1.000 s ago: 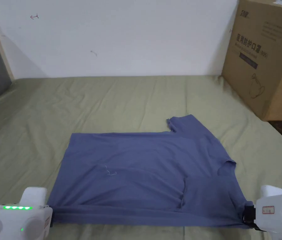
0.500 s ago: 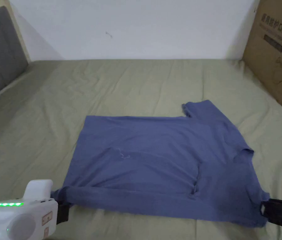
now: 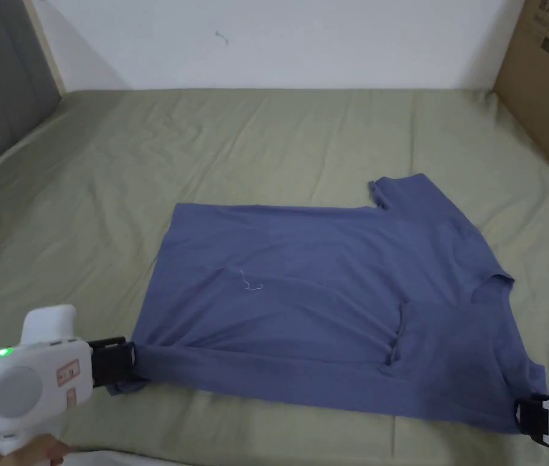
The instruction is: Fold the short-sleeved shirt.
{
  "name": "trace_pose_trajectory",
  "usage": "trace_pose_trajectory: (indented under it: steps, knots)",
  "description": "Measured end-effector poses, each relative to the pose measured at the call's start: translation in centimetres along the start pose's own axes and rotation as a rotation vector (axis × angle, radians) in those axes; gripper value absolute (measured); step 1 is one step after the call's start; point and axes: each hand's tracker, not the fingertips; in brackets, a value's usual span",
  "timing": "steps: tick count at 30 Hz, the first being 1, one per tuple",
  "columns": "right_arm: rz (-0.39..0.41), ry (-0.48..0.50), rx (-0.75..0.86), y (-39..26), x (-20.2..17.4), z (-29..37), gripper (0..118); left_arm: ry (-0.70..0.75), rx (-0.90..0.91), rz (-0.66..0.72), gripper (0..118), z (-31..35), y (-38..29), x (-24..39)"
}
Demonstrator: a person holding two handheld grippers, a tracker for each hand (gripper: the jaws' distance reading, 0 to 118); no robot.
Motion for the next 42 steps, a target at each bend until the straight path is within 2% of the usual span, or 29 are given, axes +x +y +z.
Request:
trace_pose_trajectory:
  steps: [2,3,4,5,7,9,10,12,13,17,20,21,22,23,24,25,27,30,38,42]
  knots:
    - [0.001,0.005,-0.004,0.2,0.0,-0.3,0,-0.013,-0.015,0.011,81,-1.3,0.6,0.1]
    - [-0.007,0.008,-0.009,0.2,0.0,-0.4,0,-0.039,-0.063,0.013,68,-2.2,0.7,0.1]
    - [-0.020,0.011,-0.012,0.2,0.0,-0.5,0,-0.053,-0.112,-0.005,15,-2.8,0.5,0.5]
    - [-0.033,0.016,-0.011,0.1,0.0,-0.6,0,-0.061,-0.150,-0.030,2,-3.1,0.2,1.0]
    - [-0.048,0.027,-0.013,0.0,0.2,-0.7,0,-0.017,-0.169,-0.136,2,-3.7,-0.7,1.7]
    - [-0.035,0.039,-0.006,-0.1,0.0,-0.5,0,-0.030,-0.165,-0.102,2,-4.0,-1.3,1.6]
    - [-0.016,0.031,0.002,-0.1,-0.2,-0.2,12,-0.038,-0.153,-0.091,2,-3.8,-1.3,1.6]
    - [0.051,-0.073,0.037,0.4,-0.5,-0.1,79,-0.034,-0.141,-0.090,2,-3.4,-1.3,1.5]
    - [0.057,-0.082,0.048,0.8,-0.4,-0.2,90,-0.028,-0.133,-0.098,2,-2.6,-1.0,1.9]
    - [-0.023,-0.003,0.060,2.0,-0.1,0.3,90,-0.008,-0.112,-0.131,2,-1.5,-0.7,2.3]
    - [0.017,0.021,0.010,1.8,0.1,-1.2,90,-0.013,-0.112,-0.128,2,-1.4,-1.0,2.4]
    - [0.035,0.029,-0.037,1.5,0.0,-2.1,86,-0.010,-0.112,-0.131,2,-1.6,-0.7,2.3]
    - [0.049,0.030,-0.076,1.2,-0.2,-3.0,60,-0.008,-0.116,-0.134,2,-1.7,-0.9,2.4]
    - [0.067,0.026,-0.099,0.9,-0.4,-3.4,14,-0.005,-0.118,-0.136,2,-1.7,-1.0,2.4]
    - [0.095,-0.042,-0.100,0.3,-0.9,-3.6,0,-0.003,-0.121,-0.135,2,-1.7,-1.0,2.3]
    - [0.078,-0.041,-0.055,0.2,-1.4,-3.3,0,-0.004,-0.125,-0.133,2,-1.7,-0.9,2.3]
    - [0.054,0.026,-0.029,0.4,-0.6,-2.9,0,-0.003,-0.123,-0.132,2,-1.4,-1.1,2.2]
    - [0.080,0.000,-0.017,1.2,-0.7,-2.0,0,-0.007,-0.122,-0.128,2,-1.5,-0.7,1.8]
    - [0.014,0.039,0.017,3.9,0.7,-0.8,0,-0.013,-0.099,-0.151,2,-1.1,1.8,2.4]
    - [-0.006,0.023,0.047,6.3,1.3,-0.8,0,-0.004,-0.079,-0.167,2,-1.7,4.4,2.7]
